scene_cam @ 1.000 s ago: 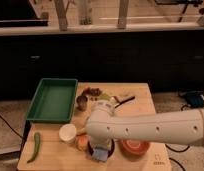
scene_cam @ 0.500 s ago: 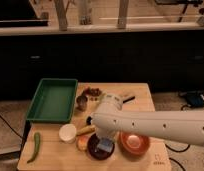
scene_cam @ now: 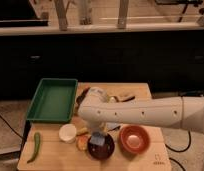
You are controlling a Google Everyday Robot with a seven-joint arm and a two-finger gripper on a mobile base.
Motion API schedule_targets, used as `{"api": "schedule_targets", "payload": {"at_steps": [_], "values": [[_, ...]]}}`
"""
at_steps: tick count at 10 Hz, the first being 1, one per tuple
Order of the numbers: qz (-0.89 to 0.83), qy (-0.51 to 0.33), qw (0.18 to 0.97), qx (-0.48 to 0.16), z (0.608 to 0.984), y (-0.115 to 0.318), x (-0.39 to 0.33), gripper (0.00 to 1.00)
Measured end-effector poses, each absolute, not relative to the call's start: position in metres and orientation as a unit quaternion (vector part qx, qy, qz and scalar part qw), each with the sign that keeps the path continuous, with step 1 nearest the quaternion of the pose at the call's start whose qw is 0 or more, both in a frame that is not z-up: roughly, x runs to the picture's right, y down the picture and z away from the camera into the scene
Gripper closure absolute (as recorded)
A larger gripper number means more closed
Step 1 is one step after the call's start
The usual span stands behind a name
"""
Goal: Wipe purple bowl with sponge
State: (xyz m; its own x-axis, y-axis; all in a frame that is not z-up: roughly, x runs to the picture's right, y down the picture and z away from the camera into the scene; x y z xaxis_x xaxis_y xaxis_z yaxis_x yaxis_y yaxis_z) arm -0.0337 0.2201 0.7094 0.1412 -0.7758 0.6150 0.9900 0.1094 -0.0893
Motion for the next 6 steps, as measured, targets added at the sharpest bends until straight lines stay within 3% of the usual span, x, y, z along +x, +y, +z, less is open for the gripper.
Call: {"api": "schedule_targets", "payload": {"at_steps": [6], "values": [[-0.64,-0.239,0.687,-0.249,0.672,0.267,-0.028,1.0]]}}
